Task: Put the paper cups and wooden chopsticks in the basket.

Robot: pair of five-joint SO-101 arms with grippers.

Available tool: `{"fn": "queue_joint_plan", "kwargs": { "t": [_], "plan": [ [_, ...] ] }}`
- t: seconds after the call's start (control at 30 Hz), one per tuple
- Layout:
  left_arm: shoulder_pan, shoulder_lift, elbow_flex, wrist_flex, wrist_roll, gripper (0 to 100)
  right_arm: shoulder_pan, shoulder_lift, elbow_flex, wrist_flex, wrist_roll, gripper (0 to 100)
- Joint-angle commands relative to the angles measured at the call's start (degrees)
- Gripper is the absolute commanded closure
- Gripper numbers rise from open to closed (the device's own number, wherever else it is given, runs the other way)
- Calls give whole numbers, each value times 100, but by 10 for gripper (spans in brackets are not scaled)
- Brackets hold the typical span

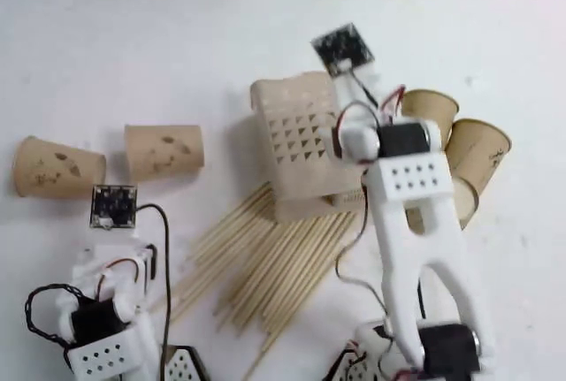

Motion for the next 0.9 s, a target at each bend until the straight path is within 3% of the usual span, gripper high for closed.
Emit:
{"fn": "queue_joint_plan", "kwargs": {
  "t": [0.0,0.23,0.33,0.73,0.87],
  "plan": [
    [-40,-48,0,35,-35,789,48,1051,-1618,13,-510,722],
    [-40,-48,0,35,-35,789,-48,3363,-3947,-673,-2075,722],
    [-40,-48,0,35,-35,789,-22,4259,-4923,-892,-2400,722],
    [-40,-48,0,35,-35,789,356,6756,-7719,-312,-2374,722],
    [-40,-48,0,35,-35,789,505,7301,-8193,110,-1767,722]
  ]
}}
